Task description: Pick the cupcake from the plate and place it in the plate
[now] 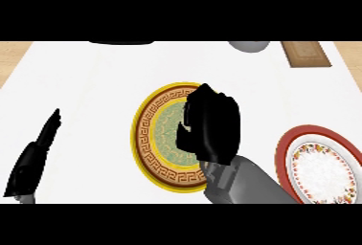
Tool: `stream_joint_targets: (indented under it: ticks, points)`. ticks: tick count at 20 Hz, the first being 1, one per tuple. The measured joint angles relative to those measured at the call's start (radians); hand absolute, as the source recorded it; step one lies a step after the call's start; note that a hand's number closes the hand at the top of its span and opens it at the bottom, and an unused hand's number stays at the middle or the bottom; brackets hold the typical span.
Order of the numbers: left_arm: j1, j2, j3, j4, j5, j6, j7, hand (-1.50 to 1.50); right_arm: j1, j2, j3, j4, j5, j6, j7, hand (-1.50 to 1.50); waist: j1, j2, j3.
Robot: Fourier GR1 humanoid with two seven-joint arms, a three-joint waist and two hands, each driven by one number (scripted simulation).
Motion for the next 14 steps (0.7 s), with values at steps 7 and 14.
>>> stream_joint_targets:
  ticks: [7,14]
  points:
    - [-0.010,-0.001,0.001,-0.004,-0.003,-0.006,0.005,0.00,-0.037,0.001,-0.043,0.208,-0.140,-0.219,-0.031,-1.50,0.007,0.003,0.001]
    - [-0.026,0.001,0.009,0.017,-0.006,-0.013,0.006,0.00,-0.085,0.000,-0.027,0.380,-0.206,-0.433,-0.063,-1.50,0.003,0.001,0.001]
